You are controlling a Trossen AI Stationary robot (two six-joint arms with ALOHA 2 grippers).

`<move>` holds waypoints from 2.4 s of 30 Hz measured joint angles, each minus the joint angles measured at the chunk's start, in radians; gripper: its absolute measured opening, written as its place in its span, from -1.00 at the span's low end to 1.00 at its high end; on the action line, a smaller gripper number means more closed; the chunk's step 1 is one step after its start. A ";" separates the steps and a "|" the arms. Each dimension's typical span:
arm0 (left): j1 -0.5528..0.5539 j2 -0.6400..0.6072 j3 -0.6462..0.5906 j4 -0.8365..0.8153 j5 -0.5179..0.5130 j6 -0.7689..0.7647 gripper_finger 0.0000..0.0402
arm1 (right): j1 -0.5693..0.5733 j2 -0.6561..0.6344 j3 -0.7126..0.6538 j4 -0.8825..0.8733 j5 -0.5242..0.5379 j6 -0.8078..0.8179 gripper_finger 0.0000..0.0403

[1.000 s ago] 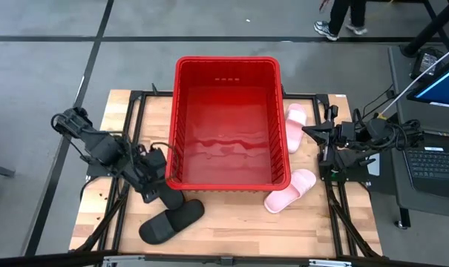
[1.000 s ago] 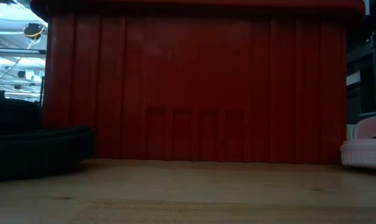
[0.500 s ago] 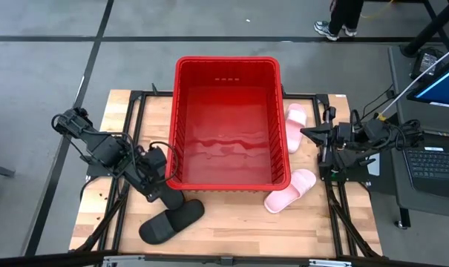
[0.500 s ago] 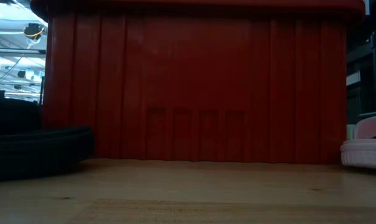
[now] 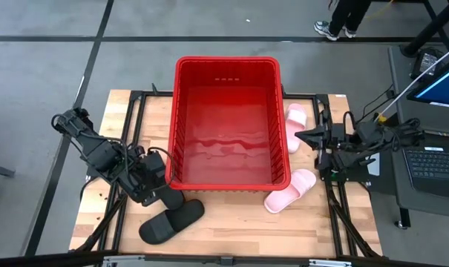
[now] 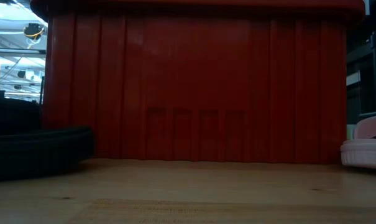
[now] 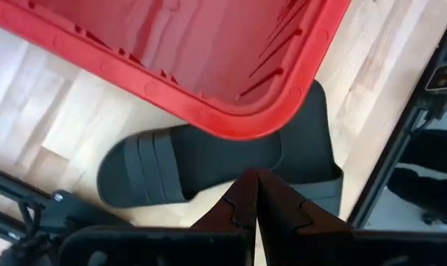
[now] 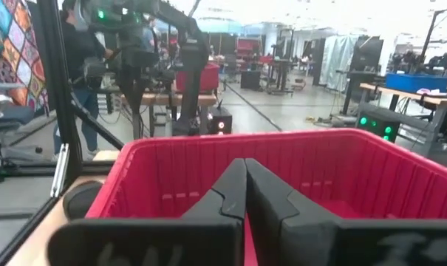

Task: Pick and place slides into bin
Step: Put the top left black slide into the red bin

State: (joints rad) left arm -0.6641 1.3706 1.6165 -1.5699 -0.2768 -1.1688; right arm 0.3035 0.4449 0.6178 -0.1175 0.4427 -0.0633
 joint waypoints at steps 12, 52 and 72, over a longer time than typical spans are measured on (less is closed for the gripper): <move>-0.015 -0.005 -0.168 -0.001 0.195 -0.023 -0.99 | 0.000 0.045 0.000 0.001 0.000 0.012 -0.94; -0.080 0.195 -0.204 0.001 -0.034 -0.074 -0.23 | 0.000 0.045 0.000 -0.029 -0.001 0.036 -0.94; -0.232 0.313 -0.209 0.000 -0.169 -0.373 -0.23 | 0.000 0.045 0.000 -0.061 -0.001 0.057 -0.94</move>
State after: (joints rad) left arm -0.8965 1.6834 1.4076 -1.5703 -0.4457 -1.5421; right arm 0.3031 0.4896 0.6178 -0.1782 0.4416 -0.0059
